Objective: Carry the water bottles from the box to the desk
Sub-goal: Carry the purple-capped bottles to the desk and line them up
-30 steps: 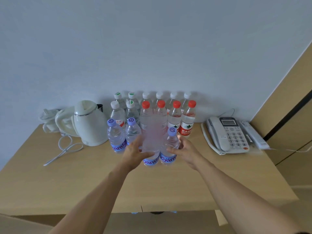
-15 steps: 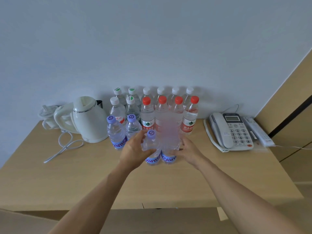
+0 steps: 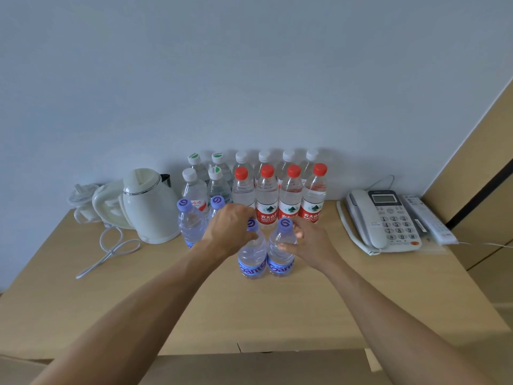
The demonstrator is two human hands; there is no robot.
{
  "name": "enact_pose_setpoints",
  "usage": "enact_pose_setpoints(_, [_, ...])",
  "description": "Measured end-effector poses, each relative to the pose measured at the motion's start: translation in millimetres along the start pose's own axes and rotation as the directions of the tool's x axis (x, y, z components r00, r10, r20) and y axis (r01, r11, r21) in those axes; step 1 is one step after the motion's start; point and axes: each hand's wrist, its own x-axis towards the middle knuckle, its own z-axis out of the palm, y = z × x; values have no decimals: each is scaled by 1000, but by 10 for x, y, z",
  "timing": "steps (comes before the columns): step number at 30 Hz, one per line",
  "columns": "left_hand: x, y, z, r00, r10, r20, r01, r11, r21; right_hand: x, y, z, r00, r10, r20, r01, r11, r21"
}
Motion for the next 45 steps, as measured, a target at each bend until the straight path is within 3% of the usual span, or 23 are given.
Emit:
enact_pose_setpoints(18, [566,-13,-165,996,-39,82,28,991,132,-46,-32,14,999,40,-11,-40,999,24])
enact_pose_setpoints(31, [648,-58,-134,995,-67,74,58,991,119,11,-85,50,999,29,-46,-32,998,-55])
enact_pose_setpoints(36, [645,-57,-121,993,-84,77,72,987,144,224,-153,39,995,30,-98,-41,993,-108])
enact_pose_setpoints(45, [645,-60,-118,994,-83,75,73,989,126,498,-267,124,981,55,-186,-65,997,-46])
